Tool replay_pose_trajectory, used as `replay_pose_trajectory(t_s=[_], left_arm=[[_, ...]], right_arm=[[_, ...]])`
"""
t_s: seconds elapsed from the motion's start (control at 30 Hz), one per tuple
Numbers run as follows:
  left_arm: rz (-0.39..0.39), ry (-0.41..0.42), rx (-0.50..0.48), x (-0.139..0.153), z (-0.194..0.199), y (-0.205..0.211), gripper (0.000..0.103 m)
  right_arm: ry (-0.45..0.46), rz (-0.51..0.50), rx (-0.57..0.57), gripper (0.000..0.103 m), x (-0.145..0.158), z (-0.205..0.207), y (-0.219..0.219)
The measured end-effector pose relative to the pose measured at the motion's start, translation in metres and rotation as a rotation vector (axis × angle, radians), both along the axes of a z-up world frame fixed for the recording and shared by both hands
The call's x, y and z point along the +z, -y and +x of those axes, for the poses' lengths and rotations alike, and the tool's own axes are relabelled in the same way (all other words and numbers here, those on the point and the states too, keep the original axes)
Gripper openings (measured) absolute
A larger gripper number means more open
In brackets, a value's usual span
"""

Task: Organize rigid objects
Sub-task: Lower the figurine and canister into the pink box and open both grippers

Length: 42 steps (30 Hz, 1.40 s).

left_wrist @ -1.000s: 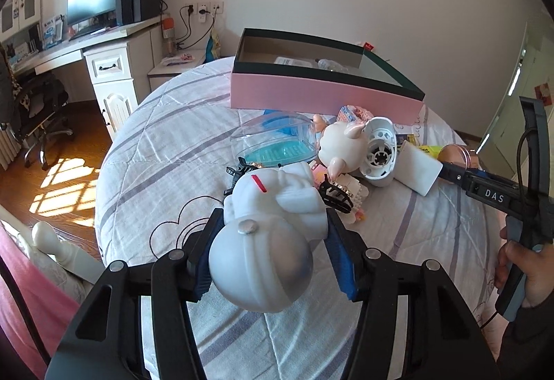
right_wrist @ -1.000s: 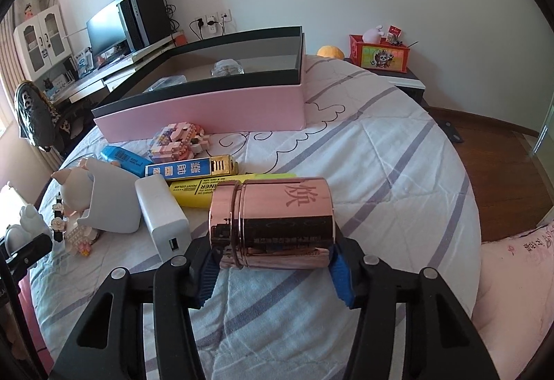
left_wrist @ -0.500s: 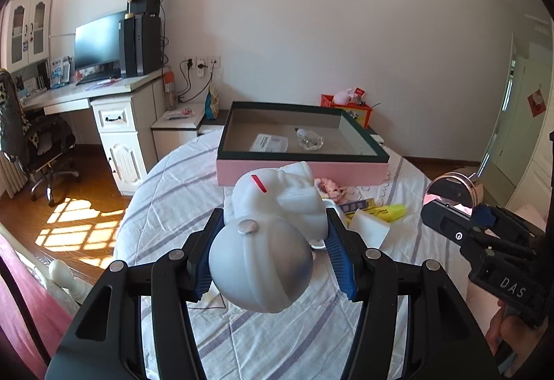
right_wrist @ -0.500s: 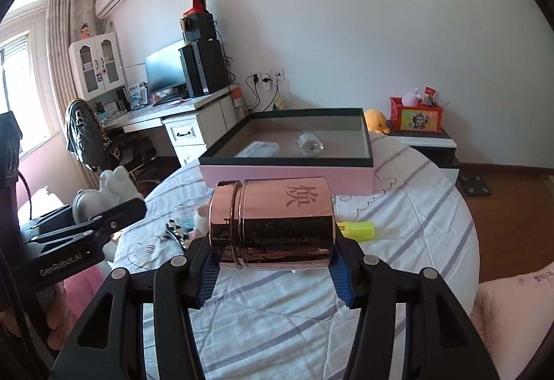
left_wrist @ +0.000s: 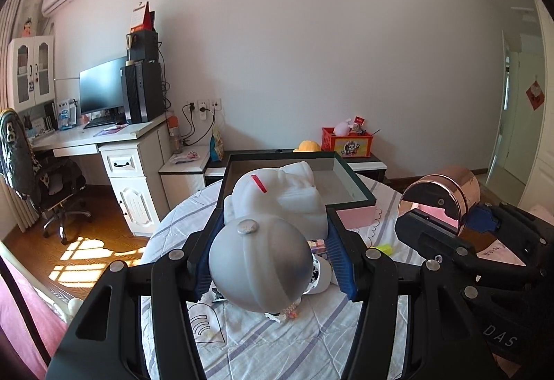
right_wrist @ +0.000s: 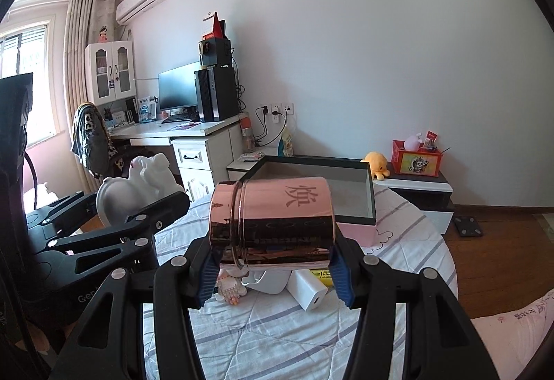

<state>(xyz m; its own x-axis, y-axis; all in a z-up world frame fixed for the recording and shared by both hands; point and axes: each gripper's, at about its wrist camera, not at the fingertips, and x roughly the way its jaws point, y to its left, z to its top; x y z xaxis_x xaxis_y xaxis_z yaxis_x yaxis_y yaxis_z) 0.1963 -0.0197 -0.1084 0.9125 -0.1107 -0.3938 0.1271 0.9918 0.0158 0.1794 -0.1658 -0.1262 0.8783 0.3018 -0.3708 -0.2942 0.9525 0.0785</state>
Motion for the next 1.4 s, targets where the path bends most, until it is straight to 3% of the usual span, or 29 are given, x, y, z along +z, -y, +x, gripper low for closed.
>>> replay_pose_trajectory(t_s=[0.27,0.43,0.63,0.9,1.1,1.23,1.4], left_arm=[[0.014,-0.016,-0.017,0.001,0.038,0.007,0.057],[0.022,-0.063,-0.034,-0.003,0.089,0.011,0.057],[0.006,-0.203,-0.068,-0.023,0.176,0.019,0.057],[0.076,-0.382,-0.086,-0.070,0.265,0.041,0.057],[0.138,-0.462,-0.082,-0.098,0.288,0.047,0.057],[0.158,-0.466,-0.068,-0.103,0.292,0.048,0.058],[0.161,-0.461,-0.041,-0.098,0.285,0.042,0.073]], right_arm=[[-0.021,-0.015,-0.004,0.055,0.004,0.034,0.004],[-0.052,-0.027,-0.002,0.055,0.000,0.076,0.008],[-0.142,-0.027,0.011,0.055,-0.014,0.147,0.015],[-0.284,-0.101,-0.028,0.055,-0.060,0.229,0.027],[-0.356,-0.127,-0.019,0.055,-0.091,0.253,0.026],[-0.389,-0.118,-0.012,0.055,-0.101,0.259,0.025],[-0.392,-0.102,-0.044,0.060,-0.098,0.255,0.029]])
